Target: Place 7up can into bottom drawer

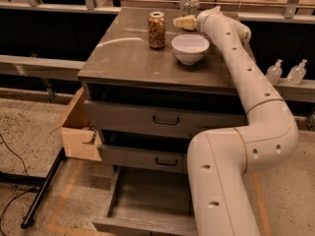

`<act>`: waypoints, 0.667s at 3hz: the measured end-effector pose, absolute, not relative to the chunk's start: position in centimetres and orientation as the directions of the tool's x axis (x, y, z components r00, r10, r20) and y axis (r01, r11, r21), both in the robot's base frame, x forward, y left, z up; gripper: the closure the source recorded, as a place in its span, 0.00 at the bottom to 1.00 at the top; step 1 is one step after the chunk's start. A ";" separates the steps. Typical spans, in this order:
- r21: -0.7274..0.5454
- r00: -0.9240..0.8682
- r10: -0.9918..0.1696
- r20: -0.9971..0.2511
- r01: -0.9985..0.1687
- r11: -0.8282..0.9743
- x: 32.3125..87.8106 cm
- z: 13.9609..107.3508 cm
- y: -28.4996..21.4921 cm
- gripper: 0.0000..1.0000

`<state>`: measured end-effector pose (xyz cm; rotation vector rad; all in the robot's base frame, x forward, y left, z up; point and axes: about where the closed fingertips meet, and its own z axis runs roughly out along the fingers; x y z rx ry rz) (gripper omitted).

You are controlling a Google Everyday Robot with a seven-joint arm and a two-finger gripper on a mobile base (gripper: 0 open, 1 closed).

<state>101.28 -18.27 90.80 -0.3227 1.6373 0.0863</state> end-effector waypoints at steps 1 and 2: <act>-0.180 -0.057 -0.195 -0.979 -0.205 0.962 99.9 93.4 -22.2 0.00; -0.180 -0.057 -0.195 -0.979 -0.205 0.962 99.9 93.4 -22.2 0.00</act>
Offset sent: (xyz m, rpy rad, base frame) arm -0.0110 -0.0333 0.0215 -0.0347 -0.0086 -0.0455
